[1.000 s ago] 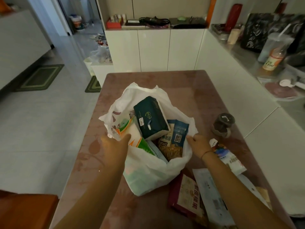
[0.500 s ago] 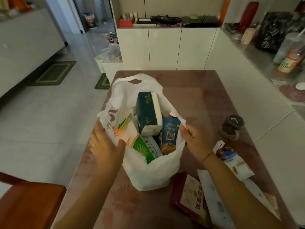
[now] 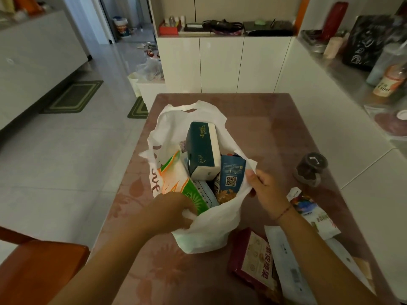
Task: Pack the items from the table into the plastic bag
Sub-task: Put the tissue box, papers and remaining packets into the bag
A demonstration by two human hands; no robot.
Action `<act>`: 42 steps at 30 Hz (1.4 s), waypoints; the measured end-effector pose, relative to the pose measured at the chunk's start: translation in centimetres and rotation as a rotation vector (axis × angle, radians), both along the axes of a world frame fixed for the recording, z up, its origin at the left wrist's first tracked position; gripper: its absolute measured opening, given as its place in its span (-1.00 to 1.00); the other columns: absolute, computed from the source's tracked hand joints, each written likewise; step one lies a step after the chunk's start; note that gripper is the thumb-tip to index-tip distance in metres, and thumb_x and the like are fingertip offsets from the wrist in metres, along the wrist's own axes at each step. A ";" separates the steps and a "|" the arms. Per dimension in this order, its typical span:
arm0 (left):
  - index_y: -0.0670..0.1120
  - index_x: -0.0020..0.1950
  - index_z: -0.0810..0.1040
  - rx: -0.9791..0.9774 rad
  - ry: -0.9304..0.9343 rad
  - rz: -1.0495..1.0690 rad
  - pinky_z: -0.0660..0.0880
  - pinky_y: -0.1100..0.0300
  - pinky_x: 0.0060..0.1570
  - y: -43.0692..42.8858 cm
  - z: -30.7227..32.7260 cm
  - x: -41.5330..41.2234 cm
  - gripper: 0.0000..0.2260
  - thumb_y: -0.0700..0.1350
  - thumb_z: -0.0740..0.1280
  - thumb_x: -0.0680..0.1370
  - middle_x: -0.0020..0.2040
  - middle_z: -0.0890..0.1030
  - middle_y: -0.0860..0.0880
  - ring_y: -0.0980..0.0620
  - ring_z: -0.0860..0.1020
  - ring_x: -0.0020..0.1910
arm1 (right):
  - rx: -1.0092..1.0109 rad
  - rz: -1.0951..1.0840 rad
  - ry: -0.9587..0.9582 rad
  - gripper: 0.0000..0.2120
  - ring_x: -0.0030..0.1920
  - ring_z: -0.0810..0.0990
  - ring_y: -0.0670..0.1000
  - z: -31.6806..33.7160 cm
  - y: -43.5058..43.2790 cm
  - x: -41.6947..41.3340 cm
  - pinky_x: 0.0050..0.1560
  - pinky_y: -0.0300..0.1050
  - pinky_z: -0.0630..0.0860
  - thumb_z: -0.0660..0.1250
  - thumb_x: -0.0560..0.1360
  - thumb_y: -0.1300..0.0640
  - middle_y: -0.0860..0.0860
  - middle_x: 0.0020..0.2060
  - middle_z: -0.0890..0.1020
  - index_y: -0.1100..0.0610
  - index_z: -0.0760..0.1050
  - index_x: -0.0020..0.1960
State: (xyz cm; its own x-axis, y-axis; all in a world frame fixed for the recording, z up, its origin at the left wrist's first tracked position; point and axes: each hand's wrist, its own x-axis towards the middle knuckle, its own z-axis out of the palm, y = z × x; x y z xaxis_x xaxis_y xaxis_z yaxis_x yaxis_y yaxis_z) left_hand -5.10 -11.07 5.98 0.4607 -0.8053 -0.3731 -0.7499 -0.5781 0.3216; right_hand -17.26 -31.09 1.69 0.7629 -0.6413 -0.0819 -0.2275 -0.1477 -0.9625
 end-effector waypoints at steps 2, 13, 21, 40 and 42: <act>0.19 -0.07 0.62 -0.389 0.170 0.133 0.47 0.31 0.03 0.6 1.6 -0.7 -0.90 0.00 0.42 0.46 -0.03 0.62 0.25 0.20 0.54 0.03 | 0.041 0.004 -0.006 -0.77 -0.24 0.55 -0.03 0.1 0.0 0.0 -0.36 -0.41 0.51 0.09 0.60 0.09 0.08 -0.25 0.52 0.14 0.43 -0.15; 0.38 0.12 0.50 -0.574 0.383 0.322 0.47 0.39 0.06 6.2 3.7 -1.1 -0.72 0.15 0.10 0.50 0.00 0.63 0.27 0.29 0.55 0.06 | 0.100 -0.008 -0.007 -0.46 -0.21 0.46 0.14 0.2 0.1 -0.1 -0.27 -0.21 0.48 0.14 0.51 -0.04 0.21 -0.21 0.49 0.51 0.38 0.03; -0.11 0.43 0.25 -0.338 0.238 0.876 0.51 -0.11 0.15 2.4 -1.5 5.0 -0.07 0.34 0.46 0.23 0.39 0.37 -0.09 -0.16 0.45 0.30 | 0.054 0.028 0.004 -0.73 -0.27 0.51 -0.02 0.9 0.4 0.2 -0.36 -0.42 0.51 0.09 0.60 0.13 0.05 -0.27 0.53 0.33 0.45 -0.02; -0.30 -0.26 0.56 -0.340 0.269 0.795 0.58 0.01 -0.23 3.7 -3.0 4.0 -0.57 0.01 0.20 0.61 -0.42 0.59 -0.20 -0.09 0.52 -0.49 | 0.084 0.151 0.071 -0.64 -0.35 0.45 -0.08 0.6 2.1 -0.5 -0.27 -0.30 0.43 0.15 0.54 0.00 0.00 -0.44 0.46 0.24 0.38 -0.30; -0.34 -0.22 0.56 -0.349 0.264 0.810 0.53 0.07 -0.28 3.8 -3.1 4.0 -0.52 0.04 0.16 0.61 -0.46 0.57 -0.18 -0.05 0.48 -0.52 | 0.118 0.138 0.065 -0.66 -0.42 0.48 -0.19 0.5 1.9 -1.0 -0.31 -0.37 0.43 0.14 0.58 0.08 -0.12 -0.51 0.51 0.18 0.39 -0.33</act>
